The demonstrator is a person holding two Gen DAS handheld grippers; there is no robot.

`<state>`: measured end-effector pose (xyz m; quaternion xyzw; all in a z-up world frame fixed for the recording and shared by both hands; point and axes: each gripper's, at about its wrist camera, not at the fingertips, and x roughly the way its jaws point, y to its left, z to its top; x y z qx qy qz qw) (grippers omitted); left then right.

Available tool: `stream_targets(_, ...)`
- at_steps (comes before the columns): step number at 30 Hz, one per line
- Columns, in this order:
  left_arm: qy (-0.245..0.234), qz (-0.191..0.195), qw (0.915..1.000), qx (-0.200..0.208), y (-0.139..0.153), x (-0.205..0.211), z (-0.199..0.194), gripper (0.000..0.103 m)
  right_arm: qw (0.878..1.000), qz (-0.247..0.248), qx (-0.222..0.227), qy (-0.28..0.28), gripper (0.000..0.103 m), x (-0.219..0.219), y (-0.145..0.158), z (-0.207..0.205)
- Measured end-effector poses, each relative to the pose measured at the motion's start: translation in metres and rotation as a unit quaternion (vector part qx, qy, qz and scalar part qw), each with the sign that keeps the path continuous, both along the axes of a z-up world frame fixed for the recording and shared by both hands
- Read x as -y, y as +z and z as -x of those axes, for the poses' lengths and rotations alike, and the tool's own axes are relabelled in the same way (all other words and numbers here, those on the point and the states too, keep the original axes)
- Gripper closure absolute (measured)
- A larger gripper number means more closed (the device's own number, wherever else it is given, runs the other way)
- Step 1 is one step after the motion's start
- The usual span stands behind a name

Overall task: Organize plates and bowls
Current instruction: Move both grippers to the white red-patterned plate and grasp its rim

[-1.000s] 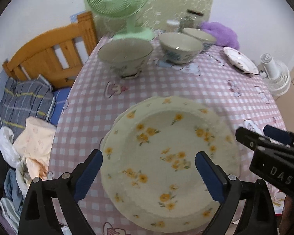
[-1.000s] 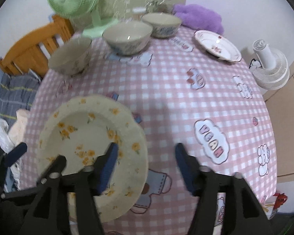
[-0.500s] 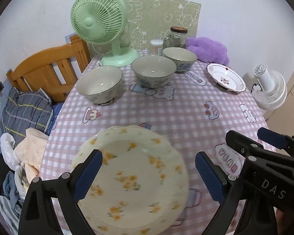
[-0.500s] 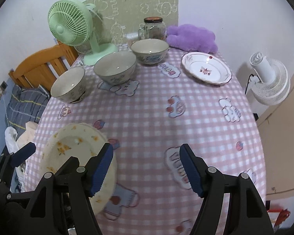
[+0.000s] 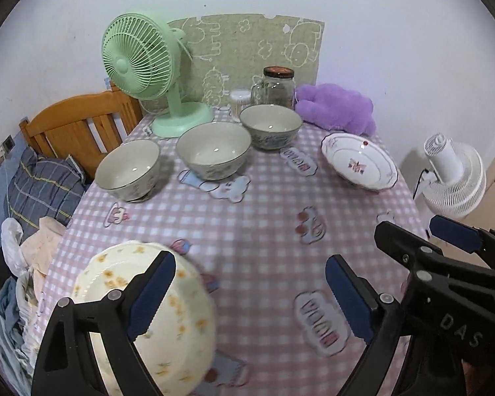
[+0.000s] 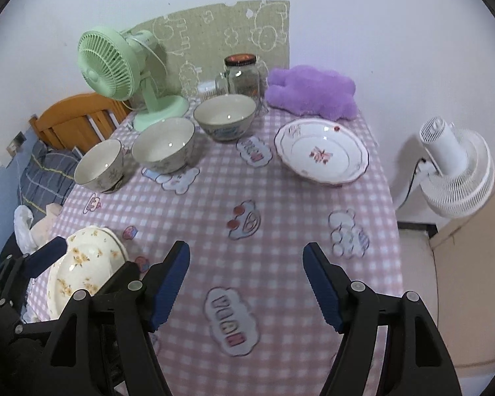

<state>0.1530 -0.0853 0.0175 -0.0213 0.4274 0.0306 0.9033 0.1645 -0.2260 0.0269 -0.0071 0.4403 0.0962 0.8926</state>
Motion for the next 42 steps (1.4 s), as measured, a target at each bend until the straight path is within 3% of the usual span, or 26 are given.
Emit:
stream_targets(8,0.03,-0.006,0.9995,0.009,-0.002,0.045,-0.038,0.014,1.0,0.012,0.025,0.015,0.028,0.036,0.001,-0.035)
stream_targets(18,0.006,-0.032,0.9993,0.018,-0.007,0.09,-0.11,0.014,0.999,-0.024,0.023,-0.005,0.025,0.085,-0.009,-0.106)
stream_targets(30,-0.013,-0.017,0.9997,-0.012,-0.063,0.127,-0.215,0.02,0.998,0.011,0.024,-0.062,0.022,0.113,-0.059,-0.199)
stream_targets(36,-0.025,-0.032,0.9988,-0.026,-0.086,0.14,-0.252,0.022,0.997,0.008,0.004,-0.083,0.022,0.125,-0.091,-0.241)
stream_targets(42,-0.012,-0.021,0.9987,-0.045,-0.108,0.138,-0.276,0.022,0.995,0.008,-0.017,-0.099,0.022,0.135,-0.11,-0.266)
